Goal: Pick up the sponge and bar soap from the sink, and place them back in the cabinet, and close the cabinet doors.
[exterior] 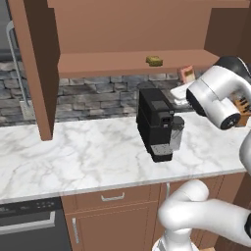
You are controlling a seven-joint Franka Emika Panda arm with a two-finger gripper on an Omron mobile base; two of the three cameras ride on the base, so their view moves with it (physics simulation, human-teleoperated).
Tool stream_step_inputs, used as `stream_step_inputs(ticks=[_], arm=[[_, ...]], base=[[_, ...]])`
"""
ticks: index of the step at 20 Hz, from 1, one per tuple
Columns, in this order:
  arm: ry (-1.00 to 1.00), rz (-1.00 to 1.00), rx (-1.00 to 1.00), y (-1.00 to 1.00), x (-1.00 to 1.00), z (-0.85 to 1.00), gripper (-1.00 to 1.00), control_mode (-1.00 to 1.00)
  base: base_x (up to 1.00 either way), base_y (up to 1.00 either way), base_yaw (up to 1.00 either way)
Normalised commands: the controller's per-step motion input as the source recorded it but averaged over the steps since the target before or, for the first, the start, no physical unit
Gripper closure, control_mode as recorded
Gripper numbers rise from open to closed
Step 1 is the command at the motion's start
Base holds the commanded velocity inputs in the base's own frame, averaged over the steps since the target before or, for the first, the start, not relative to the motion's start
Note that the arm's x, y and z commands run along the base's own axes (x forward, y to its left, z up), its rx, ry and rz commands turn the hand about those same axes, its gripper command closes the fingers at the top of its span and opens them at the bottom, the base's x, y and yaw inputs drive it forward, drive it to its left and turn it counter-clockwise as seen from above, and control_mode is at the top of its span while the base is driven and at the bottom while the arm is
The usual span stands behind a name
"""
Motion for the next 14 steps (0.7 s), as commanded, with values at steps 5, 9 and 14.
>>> stream_step_inputs(ticks=[5,9,14], arm=[[0.13,0.00,0.00,0.00,0.19,0.48,1.00,-1.00],[0.16,0.00,0.00,0.00,0.19,0.49,1.00,-1.00],[0.18,-0.01,0.00,0.00,0.21,0.50,1.00,-1.00]], base=[[0.00,0.00,0.00],[0.00,0.00,0.00],[0.00,0.00,0.00]])
